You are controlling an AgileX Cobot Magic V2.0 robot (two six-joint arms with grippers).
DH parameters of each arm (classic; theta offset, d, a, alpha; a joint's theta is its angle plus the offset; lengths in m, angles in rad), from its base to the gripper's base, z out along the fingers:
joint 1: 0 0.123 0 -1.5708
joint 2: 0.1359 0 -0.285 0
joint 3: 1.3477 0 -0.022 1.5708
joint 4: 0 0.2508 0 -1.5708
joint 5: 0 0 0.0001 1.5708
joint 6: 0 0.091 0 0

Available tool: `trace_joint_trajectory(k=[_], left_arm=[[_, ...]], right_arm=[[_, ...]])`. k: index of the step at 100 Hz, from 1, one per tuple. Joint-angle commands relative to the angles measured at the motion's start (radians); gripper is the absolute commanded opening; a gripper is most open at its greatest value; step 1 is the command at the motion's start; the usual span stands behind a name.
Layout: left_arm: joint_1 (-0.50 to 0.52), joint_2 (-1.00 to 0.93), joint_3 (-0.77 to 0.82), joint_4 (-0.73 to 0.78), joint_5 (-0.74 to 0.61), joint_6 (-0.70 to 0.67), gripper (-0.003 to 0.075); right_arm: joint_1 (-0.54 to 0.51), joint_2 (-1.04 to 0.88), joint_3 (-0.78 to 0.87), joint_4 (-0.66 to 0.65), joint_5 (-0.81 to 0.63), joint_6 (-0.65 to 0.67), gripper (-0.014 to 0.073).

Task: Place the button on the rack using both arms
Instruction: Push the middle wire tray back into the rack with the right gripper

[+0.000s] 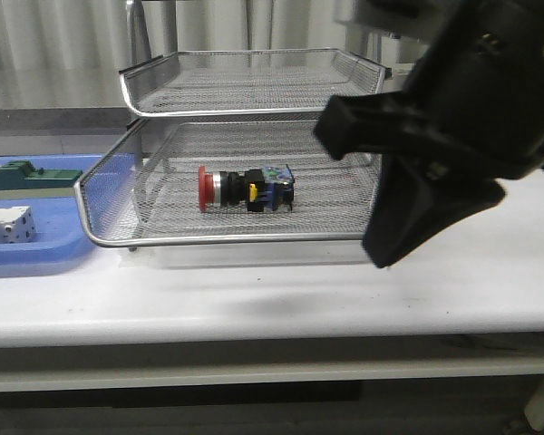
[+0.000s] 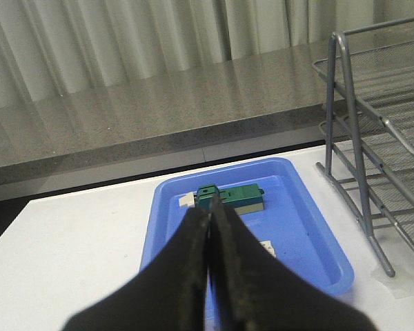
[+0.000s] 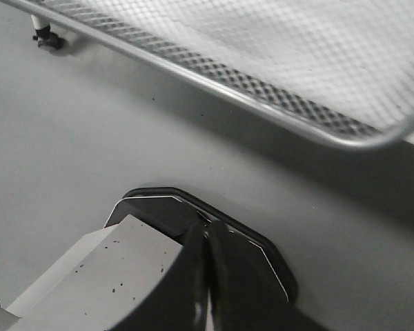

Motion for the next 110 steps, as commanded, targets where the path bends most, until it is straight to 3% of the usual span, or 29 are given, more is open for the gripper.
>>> trace_joint_trajectory(k=[1,41,85,110], left_arm=[[0.000,0.002,-0.027,-0.011,-0.072,-0.009,0.0004],[0.000,0.002,-0.027,-0.011,-0.072,-0.009,0.0004],[0.000,0.002,-0.027,-0.011,-0.072,-0.009,0.0004],[0.000,0.002,-0.027,-0.011,-0.072,-0.009,0.0004]], right_arm=[[0.039,0.036,-0.067,0.001,-0.045,-0.031,-0.0067],[0.150,0.266,-0.202,-0.096,-0.081,-0.093,-0.0067],[0.140,0.315,-0.291,-0.236,-0.154,-0.093,-0.0067],[0.059,0.334,-0.332,-0.256,-0.211,-0.093,-0.0067]])
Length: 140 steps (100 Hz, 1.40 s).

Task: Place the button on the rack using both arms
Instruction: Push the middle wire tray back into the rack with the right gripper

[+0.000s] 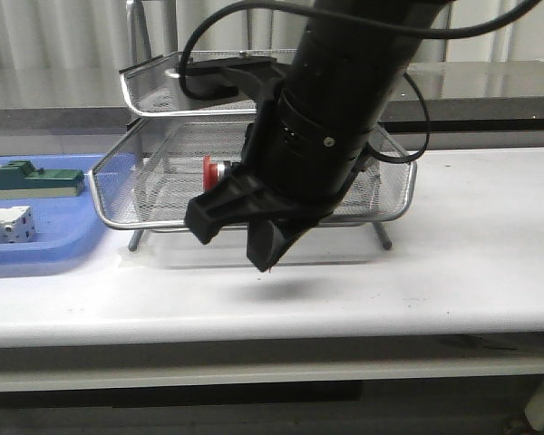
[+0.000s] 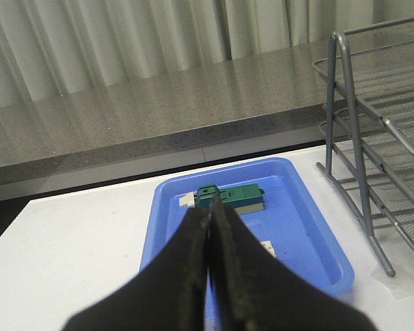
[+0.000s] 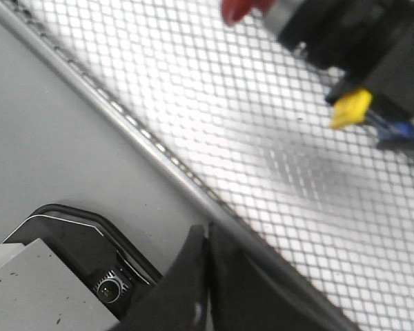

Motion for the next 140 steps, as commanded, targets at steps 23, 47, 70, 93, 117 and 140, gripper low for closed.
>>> trace_joint_trajectory(k=[23,47,70,93,117,140], left_arm=[[0.000,0.002,-0.027,-0.011,-0.072,-0.009,0.0004],[0.000,0.004,-0.027,-0.011,-0.072,-0.009,0.0004],[0.000,0.004,-0.027,-0.011,-0.072,-0.009,0.0004],[0.000,0.004,-0.027,-0.011,-0.072,-0.009,0.0004],[0.000,0.004,-0.027,-0.011,-0.072,-0.009,0.0004],[0.000,0.004,-0.027,-0.011,-0.072,-0.009,0.0004]], right_arm=[[-0.105,0.029,-0.149,-0.072,-0.071,-0.012,-0.0067],[-0.146,0.096,-0.257,-0.110,-0.057,-0.012,-0.0067],[-0.152,0.099,-0.282,-0.108,-0.023,-0.012,-0.0067],[-0.150,0.074,-0.281,-0.044,0.057,-0.012,-0.0067],[-0.154,-0.023,-0.249,-0.039,0.094,0.022,-0.0067],[-0.197,-0.187,-0.117,-0.047,0.059,0.030,-0.0067]])
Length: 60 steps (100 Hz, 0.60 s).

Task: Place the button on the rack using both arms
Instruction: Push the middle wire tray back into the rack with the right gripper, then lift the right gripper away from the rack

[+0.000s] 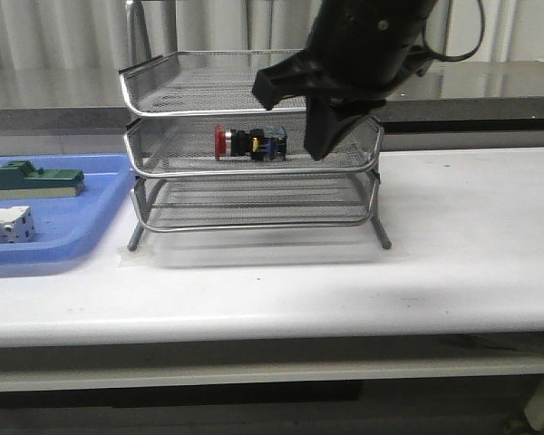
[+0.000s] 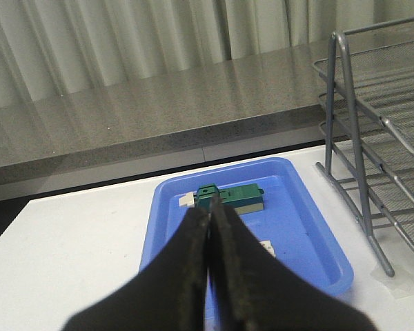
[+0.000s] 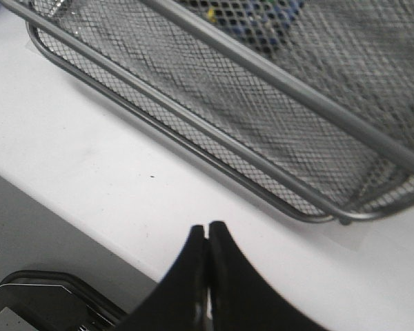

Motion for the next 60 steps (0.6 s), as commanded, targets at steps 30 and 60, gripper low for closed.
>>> trace_joint_trajectory(k=[30,60], left_arm=[[0.000,0.004,-0.027,-0.011,-0.072,-0.009,0.0004],[0.000,0.004,-0.027,-0.011,-0.072,-0.009,0.0004]], right_arm=[[-0.218,-0.398,0.232,-0.011,-0.102,0.019,-0.0057],[-0.403,-0.734,0.461,-0.014,-0.215,0.028,-0.0057]])
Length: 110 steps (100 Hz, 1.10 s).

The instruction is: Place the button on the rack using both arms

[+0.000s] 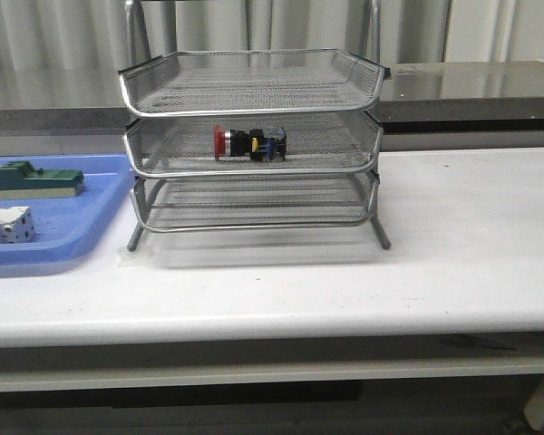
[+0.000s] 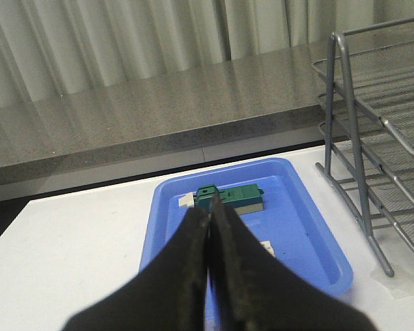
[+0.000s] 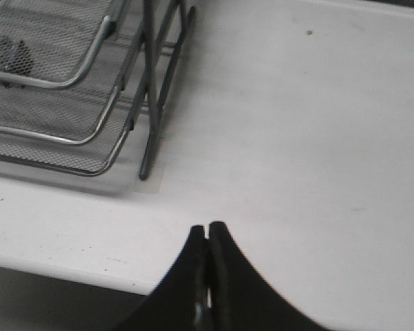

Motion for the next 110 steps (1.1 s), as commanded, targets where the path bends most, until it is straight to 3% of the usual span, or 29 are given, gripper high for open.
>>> trace_joint_trajectory(k=[1,51,110], left_arm=[[0.000,0.004,-0.027,-0.011,-0.072,-0.009,0.0004],[0.000,0.004,-0.027,-0.011,-0.072,-0.009,0.0004],[0.000,0.004,-0.027,-0.011,-0.072,-0.009,0.0004]], right_arm=[[-0.042,-0.112,0.036,-0.011,-0.103,0.000,-0.0057],[-0.096,-0.613,0.291,-0.015,-0.167,0.000,-0.0057],[-0.096,-0.662,0.291,-0.015,-0.158,0.000,-0.0057]])
